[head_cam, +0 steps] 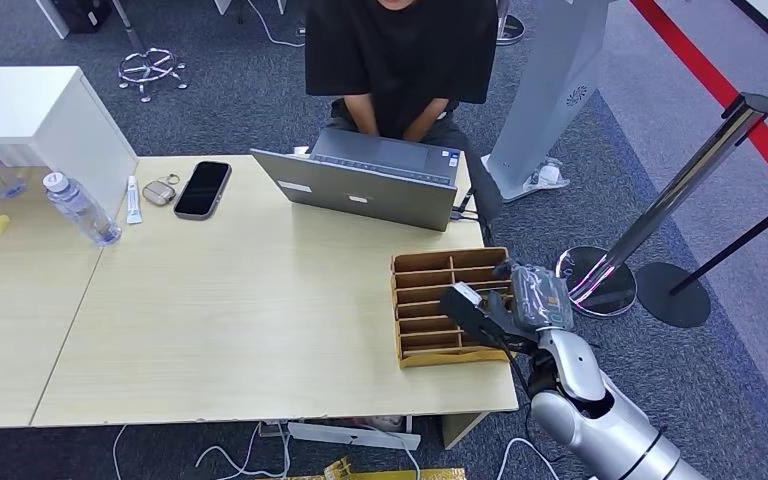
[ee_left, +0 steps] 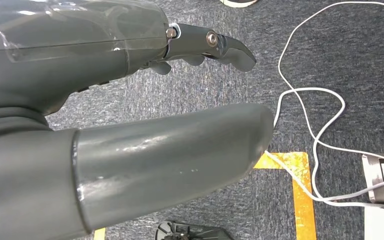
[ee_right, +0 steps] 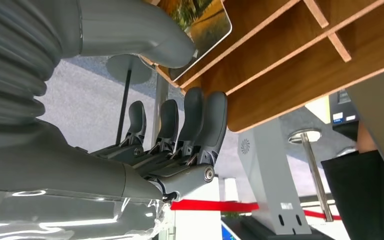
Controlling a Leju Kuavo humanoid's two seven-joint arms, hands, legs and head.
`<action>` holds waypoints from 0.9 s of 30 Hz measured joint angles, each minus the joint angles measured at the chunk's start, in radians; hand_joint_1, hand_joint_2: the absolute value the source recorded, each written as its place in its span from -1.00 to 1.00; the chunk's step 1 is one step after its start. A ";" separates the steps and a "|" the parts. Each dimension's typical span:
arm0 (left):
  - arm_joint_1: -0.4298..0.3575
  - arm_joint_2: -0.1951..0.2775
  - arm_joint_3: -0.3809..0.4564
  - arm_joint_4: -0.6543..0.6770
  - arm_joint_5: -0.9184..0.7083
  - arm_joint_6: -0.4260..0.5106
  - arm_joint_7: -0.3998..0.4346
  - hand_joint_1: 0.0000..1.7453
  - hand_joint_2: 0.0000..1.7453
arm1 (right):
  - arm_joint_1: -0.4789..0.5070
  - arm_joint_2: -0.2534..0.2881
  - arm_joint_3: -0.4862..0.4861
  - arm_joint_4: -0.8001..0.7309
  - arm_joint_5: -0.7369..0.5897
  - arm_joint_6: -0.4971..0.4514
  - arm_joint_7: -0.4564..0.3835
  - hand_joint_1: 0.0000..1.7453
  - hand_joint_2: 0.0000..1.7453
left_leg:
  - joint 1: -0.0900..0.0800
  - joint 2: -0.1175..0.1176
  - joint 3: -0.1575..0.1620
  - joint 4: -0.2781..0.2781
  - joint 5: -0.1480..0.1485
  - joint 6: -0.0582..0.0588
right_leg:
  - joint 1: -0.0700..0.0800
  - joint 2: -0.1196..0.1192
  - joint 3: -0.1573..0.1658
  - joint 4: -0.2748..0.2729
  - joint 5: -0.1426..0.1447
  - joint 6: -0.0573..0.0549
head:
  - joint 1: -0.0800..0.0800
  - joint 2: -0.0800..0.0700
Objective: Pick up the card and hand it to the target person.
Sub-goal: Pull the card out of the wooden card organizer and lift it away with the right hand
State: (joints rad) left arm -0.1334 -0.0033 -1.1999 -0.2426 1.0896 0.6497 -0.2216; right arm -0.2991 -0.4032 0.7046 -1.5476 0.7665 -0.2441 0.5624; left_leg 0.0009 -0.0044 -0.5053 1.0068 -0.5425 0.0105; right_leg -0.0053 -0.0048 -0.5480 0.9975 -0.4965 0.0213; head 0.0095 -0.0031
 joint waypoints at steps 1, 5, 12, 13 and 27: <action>0.000 0.000 0.000 0.000 -0.001 0.000 0.000 -1.00 -1.00 | 0.000 0.000 0.002 0.000 -0.004 0.004 0.000 0.09 1.00 | 0.000 0.000 0.000 0.000 0.000 0.000 | 0.000 0.000 0.000 0.000 0.000 0.000 | 0.000 0.000; 0.000 0.002 0.001 0.000 -0.005 0.000 0.000 -1.00 -1.00 | 0.000 0.000 0.011 0.000 -0.019 0.019 0.000 0.11 1.00 | 0.000 0.000 0.000 0.000 0.000 0.000 | 0.000 0.000 0.000 0.000 0.000 0.000 | 0.000 0.000; 0.000 0.005 0.003 0.000 -0.010 0.000 0.000 -1.00 -1.00 | -0.002 0.000 0.019 0.003 -0.031 0.030 0.000 0.08 1.00 | 0.000 0.000 0.000 0.000 0.000 0.000 | 0.000 0.000 0.000 0.000 0.000 0.000 | 0.000 0.000; 0.000 0.005 0.003 0.000 -0.010 0.000 0.000 -1.00 -1.00 | -0.002 0.000 0.021 0.004 -0.031 0.031 0.000 0.08 1.00 | 0.000 0.000 0.000 0.000 0.000 0.000 | 0.000 0.000 0.000 0.000 0.000 0.000 | 0.000 0.000; 0.000 0.005 0.004 0.000 -0.011 0.000 -0.002 -1.00 -1.00 | -0.009 0.000 0.029 0.007 -0.042 0.036 -0.004 0.19 1.00 | 0.000 0.000 0.000 0.000 0.000 0.000 | 0.000 0.000 0.000 0.000 0.000 0.000 | 0.000 0.000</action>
State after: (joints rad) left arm -0.1333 0.0015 -1.1959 -0.2426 1.0784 0.6497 -0.2234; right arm -0.3078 -0.4032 0.7333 -1.5404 0.7244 -0.2085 0.5588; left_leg 0.0009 -0.0044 -0.5054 1.0068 -0.5425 0.0105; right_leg -0.0053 -0.0048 -0.5480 0.9975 -0.4965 0.0213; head 0.0095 -0.0031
